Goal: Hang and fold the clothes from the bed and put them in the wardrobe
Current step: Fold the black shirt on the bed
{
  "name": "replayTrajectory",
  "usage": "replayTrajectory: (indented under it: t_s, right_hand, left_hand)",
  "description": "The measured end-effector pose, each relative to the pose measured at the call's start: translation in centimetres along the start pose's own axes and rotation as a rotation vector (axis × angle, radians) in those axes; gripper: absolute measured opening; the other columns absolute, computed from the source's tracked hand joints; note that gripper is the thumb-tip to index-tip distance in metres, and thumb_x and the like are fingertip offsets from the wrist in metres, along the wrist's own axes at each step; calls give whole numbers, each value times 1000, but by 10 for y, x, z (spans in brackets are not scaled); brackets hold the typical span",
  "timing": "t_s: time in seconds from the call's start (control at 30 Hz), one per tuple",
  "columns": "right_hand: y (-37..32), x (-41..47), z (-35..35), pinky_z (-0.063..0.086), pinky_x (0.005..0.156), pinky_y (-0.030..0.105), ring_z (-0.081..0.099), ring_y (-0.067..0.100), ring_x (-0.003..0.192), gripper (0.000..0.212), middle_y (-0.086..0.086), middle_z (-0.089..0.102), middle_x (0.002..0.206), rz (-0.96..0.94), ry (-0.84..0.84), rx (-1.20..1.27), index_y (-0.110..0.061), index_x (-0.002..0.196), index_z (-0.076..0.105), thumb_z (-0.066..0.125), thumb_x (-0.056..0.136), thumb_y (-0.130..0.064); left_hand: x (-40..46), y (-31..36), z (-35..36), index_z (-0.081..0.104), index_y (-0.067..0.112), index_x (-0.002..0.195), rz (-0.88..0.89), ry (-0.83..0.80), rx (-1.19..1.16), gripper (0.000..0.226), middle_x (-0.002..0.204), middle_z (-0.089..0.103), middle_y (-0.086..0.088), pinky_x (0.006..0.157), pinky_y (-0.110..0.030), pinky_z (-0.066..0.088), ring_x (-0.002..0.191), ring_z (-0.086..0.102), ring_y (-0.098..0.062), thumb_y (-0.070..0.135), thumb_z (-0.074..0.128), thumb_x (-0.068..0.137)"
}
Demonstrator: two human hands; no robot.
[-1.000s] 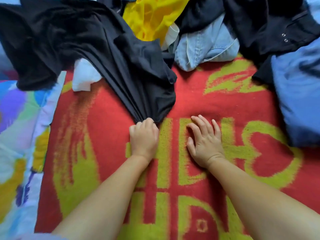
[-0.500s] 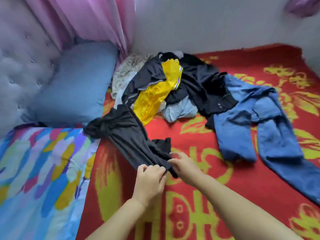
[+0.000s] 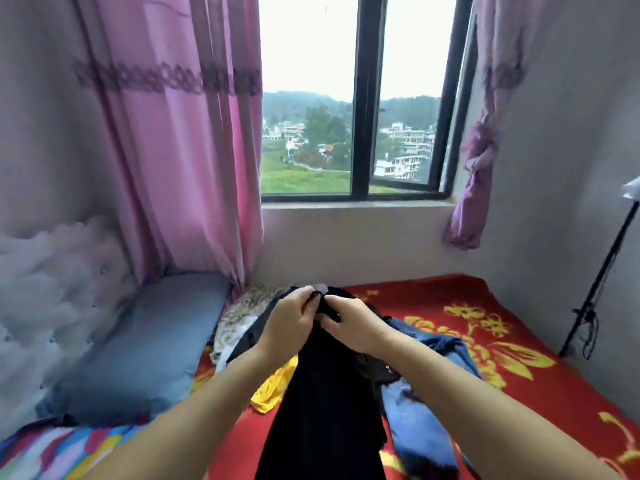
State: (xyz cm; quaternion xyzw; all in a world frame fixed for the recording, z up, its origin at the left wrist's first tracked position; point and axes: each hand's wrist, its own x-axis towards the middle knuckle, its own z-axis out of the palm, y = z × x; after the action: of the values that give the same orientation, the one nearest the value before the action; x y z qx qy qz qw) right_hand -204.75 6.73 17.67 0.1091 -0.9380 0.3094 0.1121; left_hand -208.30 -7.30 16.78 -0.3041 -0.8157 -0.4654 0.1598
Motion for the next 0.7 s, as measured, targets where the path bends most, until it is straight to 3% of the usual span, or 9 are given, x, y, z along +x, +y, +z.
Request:
replayTrajectory:
  t_s: [0.13, 0.27, 0.33, 0.47, 0.6, 0.7]
  right_hand:
    - [-10, 5, -48, 42, 75, 27, 60, 25, 92, 18, 9, 68, 96, 62, 41, -94, -7, 100, 64, 50, 90, -10]
    - [0, 5, -92, 50, 79, 32, 59, 27, 92, 12, 7, 63, 94, 255, 31, -366, -15, 87, 63, 53, 89, -21]
    - [0, 4, -108, 49, 77, 31, 58, 26, 87, 13, 4, 60, 86, 280, 50, -380, -17, 80, 61, 53, 89, -22]
    - [-12, 1, -130, 47, 80, 29, 60, 25, 93, 17, 8, 67, 99, 182, 151, -341, -10, 99, 70, 57, 92, -20]
    - [-19, -12, -148, 47, 75, 27, 63, 21, 86, 16, 5, 71, 90, 134, 212, -269, -11, 93, 74, 65, 90, -25]
    - [-24, -22, -154, 47, 70, 22, 63, 16, 77, 20, 5, 72, 86, 91, 173, -268, -10, 91, 75, 66, 90, -28]
  left_hand:
    - [19, 25, -25, 55, 0, 78, 101, -2, 39, 20, 68, 55, -5, 66, -33, 40, 66, 50, -19, 6, 50, 96]
    - [28, 39, -48, 56, 8, 77, 195, -56, 179, 19, 70, 51, 3, 67, -34, 42, 69, 51, -20, 12, 53, 96]
    - [33, 40, -58, 60, 7, 83, 221, -146, 362, 18, 77, 53, 1, 71, -35, 46, 76, 55, -23, 17, 53, 96]
    - [42, 42, -70, 55, 9, 82, 115, -251, 622, 12, 92, 60, -11, 75, -36, 46, 88, 58, -32, 18, 56, 91]
    - [46, 44, -73, 44, 14, 72, -24, -261, 552, 22, 72, 51, -3, 66, -34, 42, 73, 54, -27, 17, 59, 88]
    - [44, 50, -65, 42, 16, 68, -51, -322, 474, 25, 70, 49, -1, 64, -31, 39, 71, 49, -23, 15, 60, 86]
